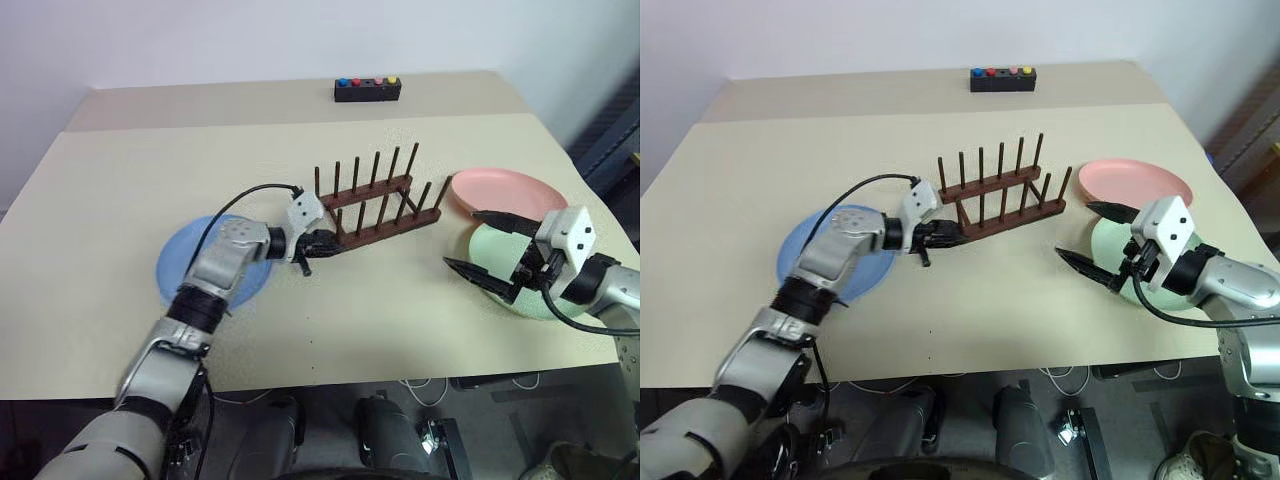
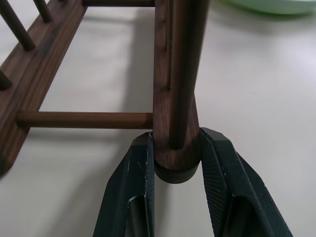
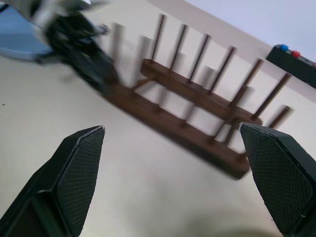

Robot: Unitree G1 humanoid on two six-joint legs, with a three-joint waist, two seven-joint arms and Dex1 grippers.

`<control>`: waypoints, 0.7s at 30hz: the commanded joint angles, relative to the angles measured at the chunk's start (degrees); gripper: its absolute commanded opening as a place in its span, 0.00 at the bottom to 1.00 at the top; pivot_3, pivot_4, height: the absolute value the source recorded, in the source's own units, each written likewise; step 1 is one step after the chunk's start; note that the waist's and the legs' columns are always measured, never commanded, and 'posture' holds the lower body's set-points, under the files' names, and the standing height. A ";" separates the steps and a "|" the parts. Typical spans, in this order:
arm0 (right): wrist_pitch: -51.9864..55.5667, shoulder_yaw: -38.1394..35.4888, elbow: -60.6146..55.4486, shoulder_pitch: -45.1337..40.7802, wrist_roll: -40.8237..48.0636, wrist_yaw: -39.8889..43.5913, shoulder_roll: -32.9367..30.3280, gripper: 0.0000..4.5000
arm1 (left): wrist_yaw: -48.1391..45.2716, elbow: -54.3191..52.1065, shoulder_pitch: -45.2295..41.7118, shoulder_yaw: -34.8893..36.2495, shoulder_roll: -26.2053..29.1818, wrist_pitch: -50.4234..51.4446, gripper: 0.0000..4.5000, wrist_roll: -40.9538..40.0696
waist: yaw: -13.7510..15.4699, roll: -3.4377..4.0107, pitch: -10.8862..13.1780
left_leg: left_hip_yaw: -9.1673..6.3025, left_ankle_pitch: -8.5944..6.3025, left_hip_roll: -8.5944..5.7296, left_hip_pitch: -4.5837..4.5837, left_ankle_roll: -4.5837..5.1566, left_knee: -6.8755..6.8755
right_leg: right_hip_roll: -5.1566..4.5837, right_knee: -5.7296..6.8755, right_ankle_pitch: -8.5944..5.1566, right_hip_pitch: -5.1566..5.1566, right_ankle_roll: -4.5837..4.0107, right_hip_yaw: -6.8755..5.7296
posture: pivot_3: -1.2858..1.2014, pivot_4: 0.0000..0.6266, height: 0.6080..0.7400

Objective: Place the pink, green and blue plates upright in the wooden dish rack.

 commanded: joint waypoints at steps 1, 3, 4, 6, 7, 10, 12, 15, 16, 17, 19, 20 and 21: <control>-1.76 -1.67 0.49 0.25 0.78 2.29 -1.13 1.00 | -5.45 -5.21 0.43 0.21 3.31 -2.51 0.15 -1.37 | 0.21 0.01 0.00 | 0.00 0.00 0.00 0.00 0.00 0.02 | 0.00 0.00 0.00 0.01 0.00 0.00 | 0.52 0.24 1.00; -1.80 -2.33 0.94 0.40 0.93 3.01 -1.55 1.00 | -7.57 -5.54 1.14 -0.38 4.82 -5.25 0.15 -0.74 | 0.26 0.01 0.00 | 0.00 0.00 -0.03 -0.01 0.01 0.08 | -0.01 -0.01 0.00 0.04 0.00 -0.01 | 0.52 0.24 1.00; -1.80 -2.67 1.05 0.43 1.04 3.33 -1.78 1.00 | -8.02 -5.26 1.33 -0.68 5.22 -6.42 0.15 -0.34 | 0.25 0.01 0.00 | 0.00 -0.01 -0.04 -0.01 0.01 0.09 | -0.02 -0.01 0.00 0.06 0.00 -0.01 | 0.52 0.24 1.00; -1.34 -3.13 0.83 0.28 1.58 3.72 -2.13 1.00 | -8.45 -4.45 1.76 -1.99 5.42 -8.02 0.15 0.89 | 0.17 0.01 0.00 | -0.01 -0.01 -0.04 -0.01 0.02 0.09 | -0.02 -0.02 0.00 0.06 0.00 -0.01 | 0.52 0.24 1.00; -1.02 -3.15 0.55 0.20 1.85 3.79 -2.20 1.00 | -8.78 -4.23 2.00 -2.35 5.26 -8.51 0.15 0.98 | 0.12 0.01 0.00 | -0.01 -0.02 -0.03 -0.01 0.03 0.08 | -0.02 -0.01 0.00 0.06 0.00 -0.01 | 0.52 0.24 1.00; -0.49 -2.59 -0.46 0.07 1.95 3.43 -1.93 1.00 | -7.36 -1.64 1.80 -2.55 4.07 -9.06 0.15 2.10 | 0.11 0.01 0.00 | -0.01 -0.02 -0.03 0.00 0.03 0.08 | -0.02 -0.01 0.00 0.06 0.00 -0.01 | 0.52 0.24 1.00; -0.20 -2.35 -0.94 -0.01 2.11 3.26 -1.73 1.00 | -6.84 -0.14 1.45 -2.32 3.40 -8.46 0.15 2.27 | 0.13 0.00 0.00 | -0.01 -0.04 -0.03 0.00 0.07 0.08 | -0.01 0.00 0.00 0.06 0.00 -0.01 | 0.52 0.24 1.00; 0.02 -1.99 -1.13 -0.44 2.07 2.95 -1.62 1.00 | -7.48 0.20 0.88 -1.12 2.50 -2.53 0.15 -0.32 | 0.13 0.00 0.00 | -0.01 -0.11 -0.03 -0.01 0.19 0.09 | -0.02 0.00 0.00 0.06 0.00 -0.01 | 0.52 0.24 1.00; 0.07 -1.86 -1.16 -0.60 2.06 2.84 -1.60 1.00 | -6.69 0.13 0.79 -0.81 2.32 -2.27 0.27 -0.32 | 0.14 0.00 0.00 | -0.01 -0.13 -0.03 0.00 0.23 0.10 | -0.01 0.00 0.00 0.06 0.00 -0.01 | 0.52 0.24 1.00; 0.06 -1.69 -1.16 -0.75 2.01 2.77 -1.58 1.00 | -5.66 0.07 0.74 -0.52 2.11 -2.86 0.38 -0.02 | 0.11 0.00 0.00 | -0.01 -0.13 -0.03 0.00 0.23 0.11 | -0.01 0.01 0.00 0.06 0.00 -0.01 | 0.52 0.24 1.00; 0.07 -1.29 -1.24 -1.07 2.07 2.69 -1.46 1.00 | -4.57 -0.10 0.57 -0.10 1.83 -2.73 0.56 -0.01 | 0.09 0.00 0.00 | -0.01 -0.13 -0.02 0.00 0.23 0.11 | -0.01 0.01 0.00 0.06 0.00 -0.01 | 0.52 0.24 1.00; 0.09 -1.15 -1.30 -1.19 2.18 2.69 -1.40 1.00 | -4.51 -0.24 0.51 -0.03 1.87 -2.62 0.68 -0.02 | 0.09 0.00 0.00 | -0.01 -0.12 -0.02 0.00 0.22 0.11 | -0.01 0.01 0.00 0.06 0.00 -0.01 | 0.52 0.24 1.00; 0.14 -0.99 -1.30 -1.35 2.27 2.68 -1.35 1.00 | -3.97 -0.48 0.35 0.33 1.98 -3.05 0.79 0.12 | 0.10 0.00 0.00 | -0.01 -0.11 -0.02 0.00 0.20 0.11 | -0.01 0.01 0.00 0.06 0.00 -0.01 | 0.52 0.24 1.00</control>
